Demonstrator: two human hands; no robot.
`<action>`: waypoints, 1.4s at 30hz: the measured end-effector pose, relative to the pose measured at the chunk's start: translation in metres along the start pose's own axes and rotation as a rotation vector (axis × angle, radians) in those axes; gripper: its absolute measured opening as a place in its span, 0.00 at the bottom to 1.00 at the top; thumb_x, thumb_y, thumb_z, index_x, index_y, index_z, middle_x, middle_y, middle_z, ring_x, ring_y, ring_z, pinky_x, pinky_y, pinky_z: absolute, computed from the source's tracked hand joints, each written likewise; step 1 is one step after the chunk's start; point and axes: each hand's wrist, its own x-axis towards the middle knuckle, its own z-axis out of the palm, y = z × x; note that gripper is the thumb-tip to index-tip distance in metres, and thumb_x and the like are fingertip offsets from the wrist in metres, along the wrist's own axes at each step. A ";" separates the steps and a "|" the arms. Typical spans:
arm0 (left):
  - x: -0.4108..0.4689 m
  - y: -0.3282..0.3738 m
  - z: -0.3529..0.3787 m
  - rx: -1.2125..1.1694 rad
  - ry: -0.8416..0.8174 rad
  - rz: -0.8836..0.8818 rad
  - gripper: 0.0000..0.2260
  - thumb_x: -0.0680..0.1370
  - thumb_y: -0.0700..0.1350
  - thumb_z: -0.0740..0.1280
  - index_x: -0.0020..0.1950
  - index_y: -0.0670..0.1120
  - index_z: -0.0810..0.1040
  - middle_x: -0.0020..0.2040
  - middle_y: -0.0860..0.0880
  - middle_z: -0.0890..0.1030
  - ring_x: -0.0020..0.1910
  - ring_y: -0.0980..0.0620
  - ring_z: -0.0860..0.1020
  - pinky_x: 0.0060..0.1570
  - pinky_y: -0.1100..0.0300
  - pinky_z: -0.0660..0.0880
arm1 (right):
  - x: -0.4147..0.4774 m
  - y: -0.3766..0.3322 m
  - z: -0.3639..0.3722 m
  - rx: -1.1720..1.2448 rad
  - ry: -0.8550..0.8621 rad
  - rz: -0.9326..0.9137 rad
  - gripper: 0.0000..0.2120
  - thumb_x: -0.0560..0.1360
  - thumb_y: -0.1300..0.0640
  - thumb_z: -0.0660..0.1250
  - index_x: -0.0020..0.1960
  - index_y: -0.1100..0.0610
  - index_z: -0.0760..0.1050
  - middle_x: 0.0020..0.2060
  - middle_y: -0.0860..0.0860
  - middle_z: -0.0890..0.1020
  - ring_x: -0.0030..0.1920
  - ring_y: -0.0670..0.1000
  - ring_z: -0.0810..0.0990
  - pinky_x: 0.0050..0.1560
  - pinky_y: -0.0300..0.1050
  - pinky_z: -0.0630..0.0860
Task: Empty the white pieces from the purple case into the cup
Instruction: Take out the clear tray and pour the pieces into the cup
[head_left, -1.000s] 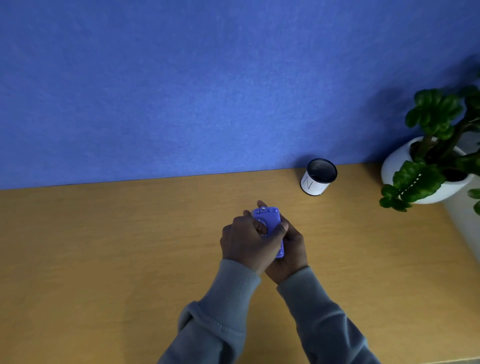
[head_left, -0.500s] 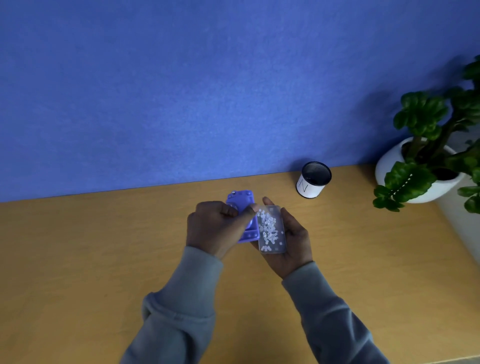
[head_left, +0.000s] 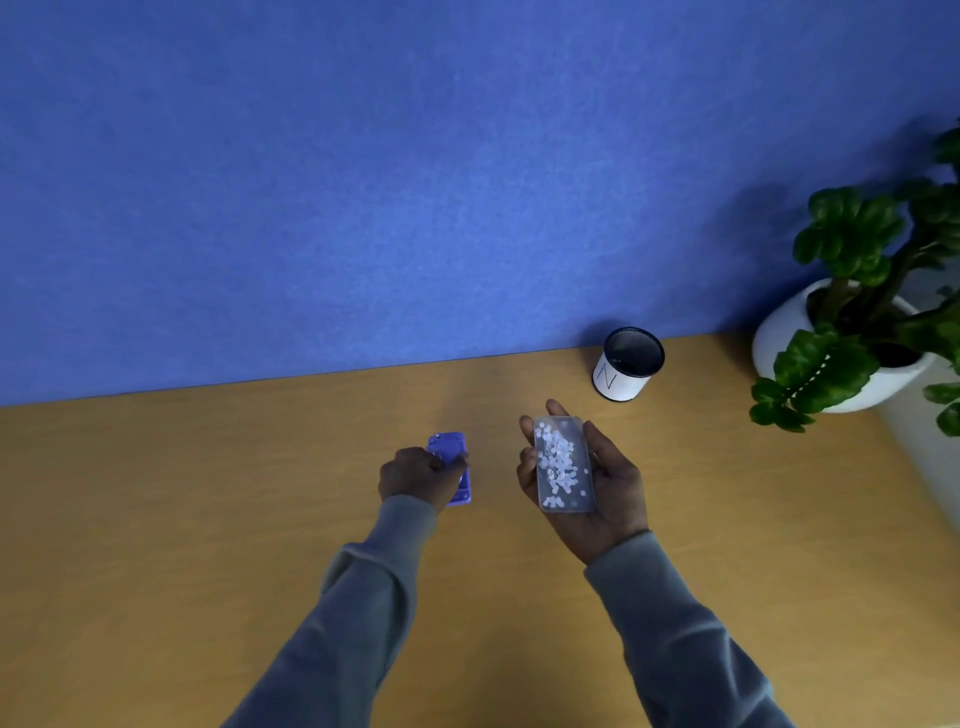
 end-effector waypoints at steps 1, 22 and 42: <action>0.005 -0.002 0.006 0.036 -0.005 0.009 0.23 0.74 0.65 0.67 0.41 0.45 0.85 0.48 0.44 0.85 0.53 0.40 0.82 0.49 0.57 0.75 | 0.000 0.000 -0.001 -0.001 0.003 0.003 0.19 0.81 0.51 0.62 0.67 0.59 0.79 0.60 0.65 0.81 0.48 0.59 0.79 0.53 0.51 0.79; 0.040 -0.023 0.048 0.085 0.005 -0.033 0.26 0.73 0.67 0.67 0.41 0.45 0.86 0.45 0.46 0.84 0.53 0.40 0.82 0.47 0.59 0.69 | 0.004 -0.007 -0.002 -0.006 0.002 0.027 0.19 0.81 0.51 0.63 0.67 0.59 0.78 0.59 0.63 0.81 0.45 0.57 0.78 0.53 0.51 0.77; -0.086 0.066 0.027 -1.159 -0.367 0.173 0.14 0.70 0.54 0.78 0.47 0.44 0.89 0.42 0.41 0.88 0.42 0.45 0.87 0.40 0.59 0.82 | 0.012 -0.037 0.033 -0.243 0.185 -0.309 0.22 0.79 0.50 0.64 0.69 0.60 0.70 0.55 0.60 0.81 0.43 0.55 0.79 0.43 0.49 0.77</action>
